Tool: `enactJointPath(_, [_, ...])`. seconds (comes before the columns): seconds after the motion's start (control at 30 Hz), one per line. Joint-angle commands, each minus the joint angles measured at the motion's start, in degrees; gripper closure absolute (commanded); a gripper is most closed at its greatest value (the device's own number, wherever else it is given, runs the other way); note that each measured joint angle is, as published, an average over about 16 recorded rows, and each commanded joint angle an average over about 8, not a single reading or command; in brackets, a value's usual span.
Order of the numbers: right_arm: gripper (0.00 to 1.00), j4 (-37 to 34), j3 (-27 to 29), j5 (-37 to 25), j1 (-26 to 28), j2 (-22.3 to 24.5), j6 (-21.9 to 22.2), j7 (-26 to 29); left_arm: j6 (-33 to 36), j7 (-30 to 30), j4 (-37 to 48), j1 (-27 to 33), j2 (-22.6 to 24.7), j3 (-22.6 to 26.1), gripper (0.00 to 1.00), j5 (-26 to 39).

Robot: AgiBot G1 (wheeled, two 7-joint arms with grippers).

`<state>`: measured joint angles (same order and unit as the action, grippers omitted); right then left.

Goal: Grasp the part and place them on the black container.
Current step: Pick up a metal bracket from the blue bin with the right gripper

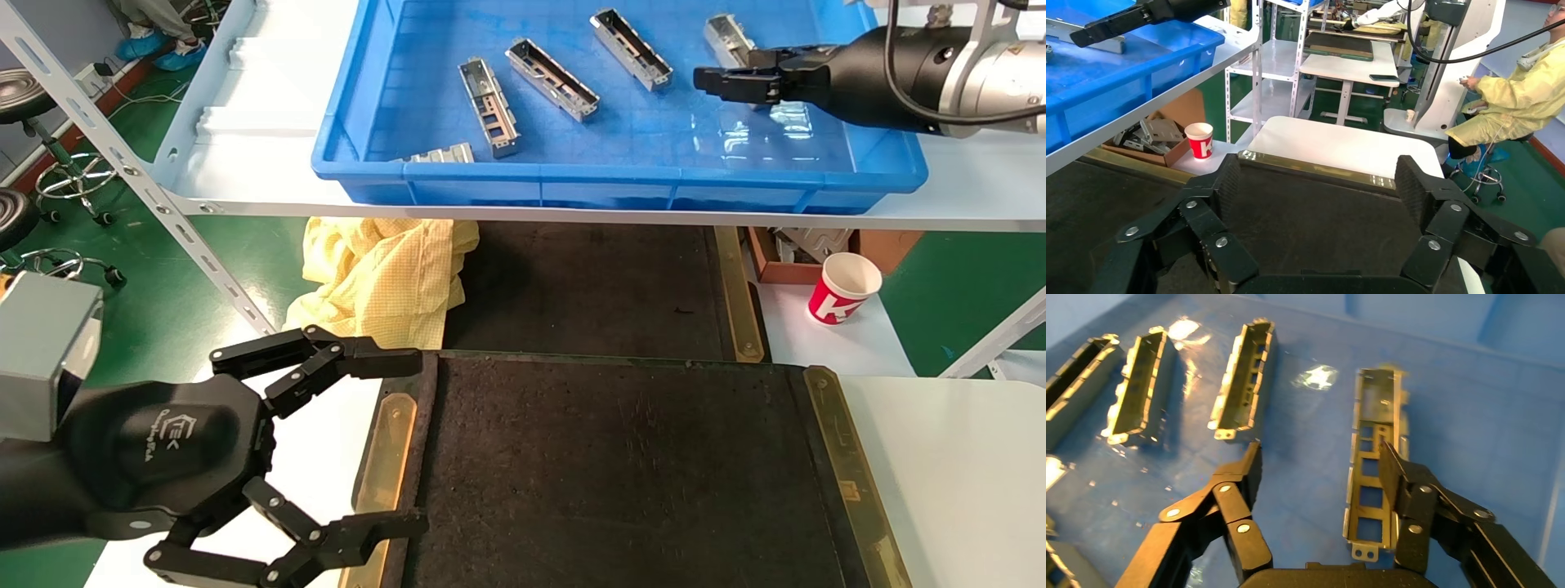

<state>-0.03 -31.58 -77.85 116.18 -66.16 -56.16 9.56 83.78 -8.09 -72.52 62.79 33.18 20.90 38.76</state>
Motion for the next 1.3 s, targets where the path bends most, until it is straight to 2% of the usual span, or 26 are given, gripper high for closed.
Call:
enactJointPath(0.03, [1.0,0.1,0.0,0.0,-0.1,0.2,0.4,-0.3,0.0,0.0,0.0,0.0,0.0,0.0,0.0,0.0])
enactJointPath(0.73, [1.0,0.2,0.3,0.3,-1.2,0.6,0.1,-1.5,0.0,0.0,0.0,0.0,0.0,0.0,0.0,0.0])
enactJointPath(1.0, [1.0,1.6,0.5,0.7,-0.5,1.6,-0.4,-4.0,0.0,0.0,0.0,0.0,0.0,0.0,0.0,0.0])
enactJointPath(1.17, [1.0,2.6,0.7,0.9,0.8,1.9,-3.0,-5.7,0.0,0.0,0.0,0.0,0.0,0.0,0.0,0.0])
enactJointPath(1.3, [1.0,3.5,0.6,1.0,2.1,2.3,-7.9,-6.7,0.0,0.0,0.0,0.0,0.0,0.0,0.0,0.0])
